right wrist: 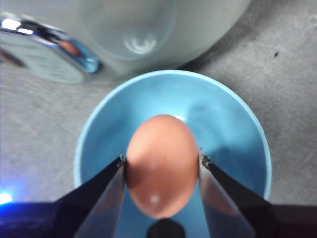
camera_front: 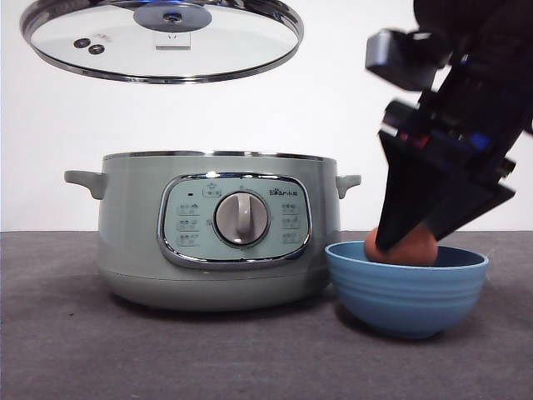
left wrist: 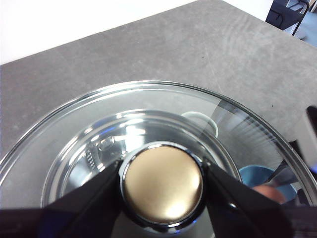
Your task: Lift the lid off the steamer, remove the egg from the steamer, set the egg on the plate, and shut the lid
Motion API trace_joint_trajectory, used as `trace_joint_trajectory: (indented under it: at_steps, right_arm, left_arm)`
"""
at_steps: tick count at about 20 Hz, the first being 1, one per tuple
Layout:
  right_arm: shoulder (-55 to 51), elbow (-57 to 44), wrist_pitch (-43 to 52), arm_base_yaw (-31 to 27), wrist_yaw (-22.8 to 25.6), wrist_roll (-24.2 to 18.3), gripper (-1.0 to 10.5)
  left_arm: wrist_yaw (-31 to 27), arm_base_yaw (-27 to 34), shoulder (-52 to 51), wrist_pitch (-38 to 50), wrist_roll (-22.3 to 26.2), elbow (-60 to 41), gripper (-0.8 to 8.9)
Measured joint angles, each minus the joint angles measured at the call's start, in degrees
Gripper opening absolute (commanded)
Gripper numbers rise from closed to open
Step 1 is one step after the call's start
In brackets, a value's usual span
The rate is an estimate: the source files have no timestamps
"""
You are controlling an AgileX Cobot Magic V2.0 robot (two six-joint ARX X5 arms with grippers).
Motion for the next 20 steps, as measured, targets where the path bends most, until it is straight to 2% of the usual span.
trace_joint_trajectory:
  at_steps: [8,9,12,13,16,20]
  right_arm:
    - [9.6,0.9,4.6,0.0,-0.4,0.2,0.1]
    - [9.6,0.9,4.6,0.0,-0.4,0.3,0.4]
    - [9.6,0.9,4.6,0.0,-0.4,0.5,4.2]
    - [9.6,0.9,4.6,0.0,-0.4,0.6,4.8]
    - [8.6,0.8,4.2,0.0,0.5,1.2,4.8]
    - [-0.8,0.3,2.6,0.1,0.6,1.6,4.8]
  left_arm:
    - [0.0,0.0,0.0,1.9,0.6,0.0,-0.08]
    - [0.0,0.0,0.0,1.9,0.9,0.0,-0.08]
    - [0.0,0.0,0.0,1.9,1.0,0.0,-0.09]
    - [0.0,0.0,0.0,1.9,1.0,0.0,-0.08]
    - [0.0,0.0,0.0,1.8,1.0,0.0,-0.08]
    - [0.0,0.0,3.7,2.9,1.0,0.0,-0.08]
